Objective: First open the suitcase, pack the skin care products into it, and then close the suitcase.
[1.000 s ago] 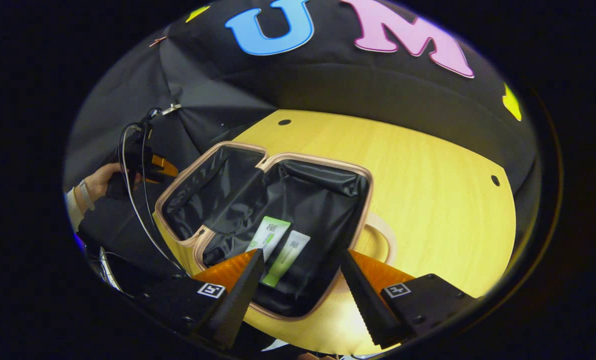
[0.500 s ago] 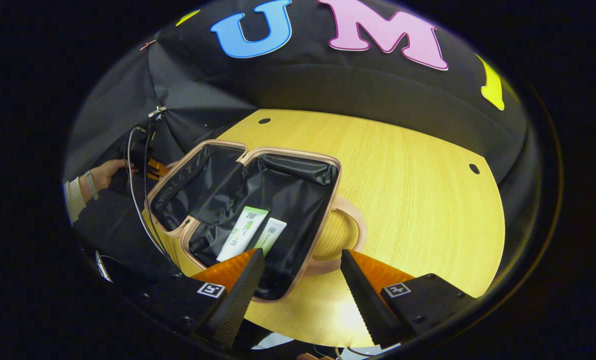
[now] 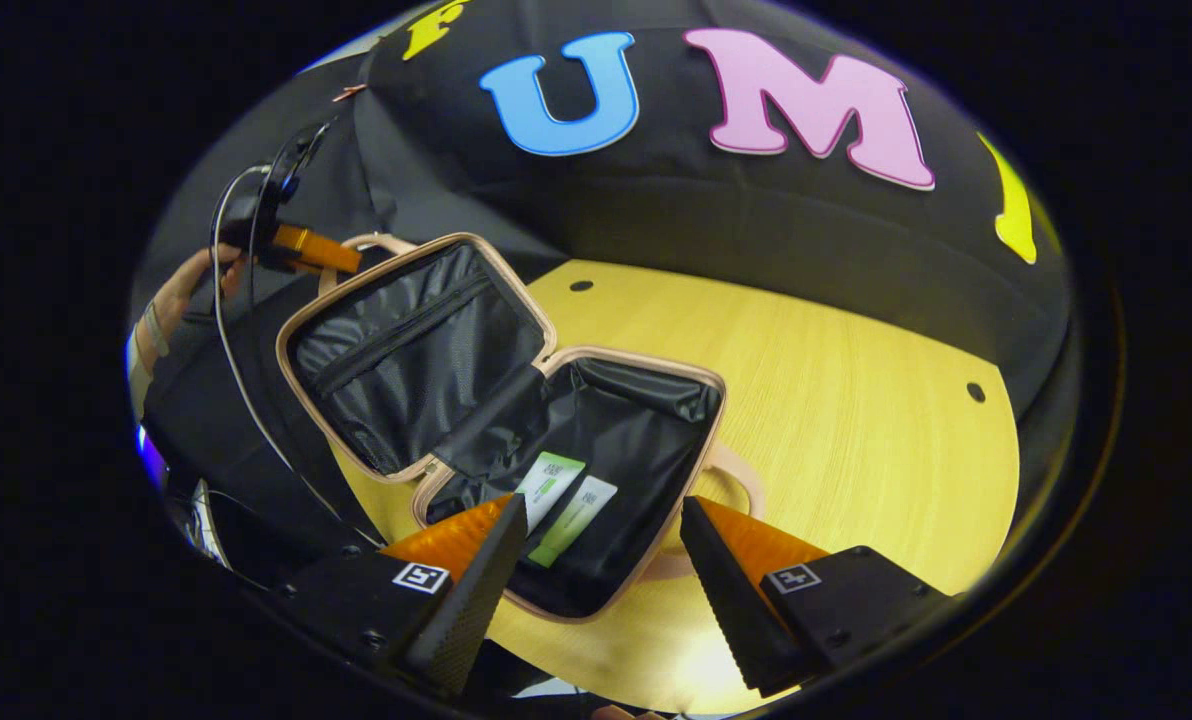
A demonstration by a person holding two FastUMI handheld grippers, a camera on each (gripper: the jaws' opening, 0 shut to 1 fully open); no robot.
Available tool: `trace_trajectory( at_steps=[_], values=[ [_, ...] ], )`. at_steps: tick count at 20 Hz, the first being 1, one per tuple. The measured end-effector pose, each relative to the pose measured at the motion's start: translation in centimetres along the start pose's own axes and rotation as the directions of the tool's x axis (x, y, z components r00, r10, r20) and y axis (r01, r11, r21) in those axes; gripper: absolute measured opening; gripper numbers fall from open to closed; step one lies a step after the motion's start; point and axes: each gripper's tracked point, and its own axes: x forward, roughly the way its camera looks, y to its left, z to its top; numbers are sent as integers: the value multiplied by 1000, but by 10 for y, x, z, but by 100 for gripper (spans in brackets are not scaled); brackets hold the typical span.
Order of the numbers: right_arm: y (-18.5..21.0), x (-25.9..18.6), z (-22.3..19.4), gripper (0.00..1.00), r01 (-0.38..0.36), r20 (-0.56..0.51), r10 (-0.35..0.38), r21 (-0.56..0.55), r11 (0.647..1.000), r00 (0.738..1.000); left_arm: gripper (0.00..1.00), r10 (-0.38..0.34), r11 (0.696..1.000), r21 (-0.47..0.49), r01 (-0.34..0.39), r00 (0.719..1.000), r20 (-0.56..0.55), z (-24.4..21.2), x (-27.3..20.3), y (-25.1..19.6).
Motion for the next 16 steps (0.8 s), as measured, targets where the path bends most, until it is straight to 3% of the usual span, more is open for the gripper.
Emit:
trace_trajectory(
  at_steps=[5,8,9,12,14,16],
  values=[
    [-19,-36,3,98,-10,56,11,-16,1000,998,6,-142,973,184,143,990,-19,-9,-6,-151],
    [-37,-57,-8,98,-4,66,4,4,1000,998,6,-317,921,187,341,937,-145,-59,29,-247],
    [-46,-66,-9,98,9,72,-10,6,1000,997,6,-331,909,197,368,923,-198,-83,49,-263],
    [-72,-91,-20,98,49,75,-53,56,997,996,6,-264,877,298,378,895,-359,-147,115,-273],
    [-90,-106,-26,98,89,88,-97,91,992,991,7,-186,859,376,349,895,-405,-179,148,-272],
    [-106,-122,-35,98,126,87,-137,124,984,987,6,-135,877,358,321,879,-458,-204,165,-270]
  ],
)
